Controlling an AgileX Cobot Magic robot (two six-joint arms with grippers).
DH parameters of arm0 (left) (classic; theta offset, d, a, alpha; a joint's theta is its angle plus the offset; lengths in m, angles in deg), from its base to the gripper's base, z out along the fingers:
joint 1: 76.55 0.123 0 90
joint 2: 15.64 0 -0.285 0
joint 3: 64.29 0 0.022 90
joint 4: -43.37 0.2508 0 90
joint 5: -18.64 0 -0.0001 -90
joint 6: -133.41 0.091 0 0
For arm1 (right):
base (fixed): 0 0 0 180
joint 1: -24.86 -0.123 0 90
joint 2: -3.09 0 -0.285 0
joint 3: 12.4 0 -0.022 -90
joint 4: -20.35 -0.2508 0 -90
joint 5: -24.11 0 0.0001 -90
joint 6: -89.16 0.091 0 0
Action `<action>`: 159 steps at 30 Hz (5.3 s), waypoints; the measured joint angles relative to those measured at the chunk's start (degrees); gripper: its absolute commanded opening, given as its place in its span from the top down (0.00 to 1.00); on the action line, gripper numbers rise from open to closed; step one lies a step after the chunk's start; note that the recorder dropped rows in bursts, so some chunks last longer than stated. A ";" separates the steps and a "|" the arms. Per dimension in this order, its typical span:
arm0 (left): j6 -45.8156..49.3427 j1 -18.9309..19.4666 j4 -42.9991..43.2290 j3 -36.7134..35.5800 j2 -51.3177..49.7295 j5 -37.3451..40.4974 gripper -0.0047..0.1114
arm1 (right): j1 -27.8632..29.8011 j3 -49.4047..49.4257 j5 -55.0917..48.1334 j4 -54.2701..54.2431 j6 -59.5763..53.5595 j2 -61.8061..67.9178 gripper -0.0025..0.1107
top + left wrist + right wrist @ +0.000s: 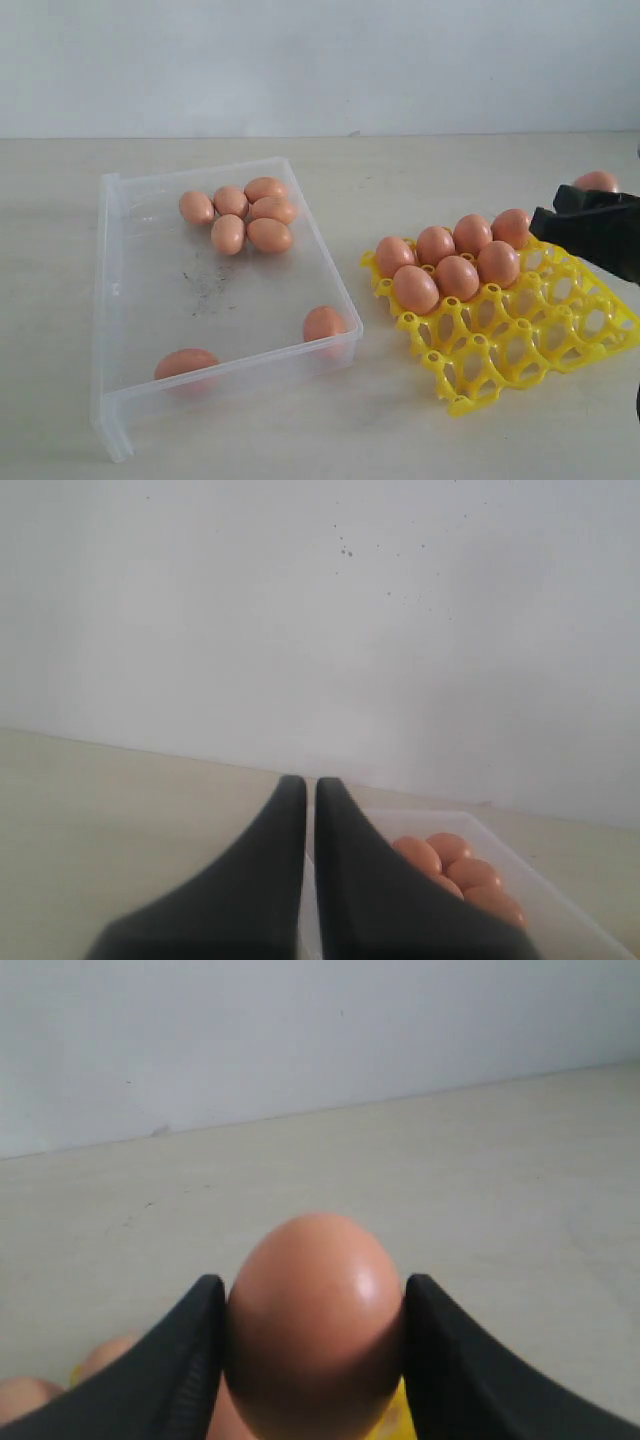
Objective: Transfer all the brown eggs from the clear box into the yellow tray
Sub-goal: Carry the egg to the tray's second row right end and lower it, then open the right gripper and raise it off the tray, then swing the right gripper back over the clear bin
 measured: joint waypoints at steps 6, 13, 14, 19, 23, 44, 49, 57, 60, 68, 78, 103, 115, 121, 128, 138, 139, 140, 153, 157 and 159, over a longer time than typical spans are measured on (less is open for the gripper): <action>0.00 0.00 0.00 0.00 0.00 0.00 0.93 | 5.15 -5.29 -7.19 8.99 6.74 6.68 0.98; 0.00 0.00 0.00 0.00 0.00 0.00 0.93 | 5.19 -6.15 -1.22 11.60 7.36 17.98 0.98; 0.00 0.00 0.00 0.00 0.00 0.00 0.93 | 5.19 -6.24 0.21 11.71 7.36 19.18 0.98; 0.00 0.00 0.00 0.00 0.00 0.00 0.93 | 5.19 -6.37 6.47 11.95 6.92 23.15 0.98; 0.00 0.00 0.00 0.00 0.00 0.00 0.93 | 5.28 -7.44 7.36 11.95 5.69 25.26 0.98; 0.00 0.00 0.00 0.00 0.00 0.00 0.93 | 5.55 -10.99 2.61 12.65 4.09 28.72 0.41; 0.00 0.00 0.00 0.00 0.00 0.00 0.93 | 5.55 -10.99 0.72 13.61 2.53 24.63 0.41; 0.00 0.00 0.00 0.00 0.00 0.00 0.93 | 5.55 -10.89 -3.72 14.67 5.59 7.80 0.41; 0.00 0.00 0.00 0.00 0.00 0.00 0.93 | 5.55 -10.89 -7.27 19.29 12.09 0.75 0.42; 0.00 0.00 0.00 0.00 0.00 0.00 0.93 | 0.13 -10.89 -6.80 61.50 46.50 -9.45 0.81; 0.00 0.00 0.00 0.00 0.00 0.00 0.93 | -9.73 -10.89 8.99 76.34 51.49 -9.90 0.98; 0.00 0.00 0.00 0.00 0.00 0.00 0.93 | -10.94 -10.89 11.04 73.73 53.77 -9.90 0.98; 0.00 0.00 0.00 0.00 0.00 0.00 0.93 | -25.34 -10.89 -3.00 72.68 22.55 -9.90 0.98; 0.00 0.00 0.00 0.00 0.00 0.00 0.93 | -25.70 -10.89 -2.74 61.04 18.93 -9.90 0.98; 0.00 0.00 0.00 0.00 0.00 0.00 0.93 | -27.30 -12.27 -4.09 62.91 19.83 -9.42 0.98; 0.00 0.00 0.00 0.00 0.00 0.00 0.93 | -36.61 -32.53 -33.81 63.10 10.46 11.41 0.98; 0.00 0.00 0.00 0.00 0.00 0.00 0.93 | -36.61 -34.88 -37.03 62.14 10.98 13.06 0.98; 0.00 0.00 0.00 0.00 0.00 0.00 0.93 | -36.61 -37.31 -39.84 61.38 11.25 14.36 0.98; 0.00 0.00 0.00 0.00 0.00 0.00 0.93 | -36.61 -69.82 -93.99 43.25 8.85 34.46 0.97; 0.00 0.00 0.00 0.00 0.00 0.00 0.93 | -36.61 -77.92 -97.32 18.96 -4.71 36.34 0.71; 0.00 0.00 0.00 0.00 0.00 0.00 0.93 | -35.80 -80.42 -100.32 10.05 -6.63 37.68 0.54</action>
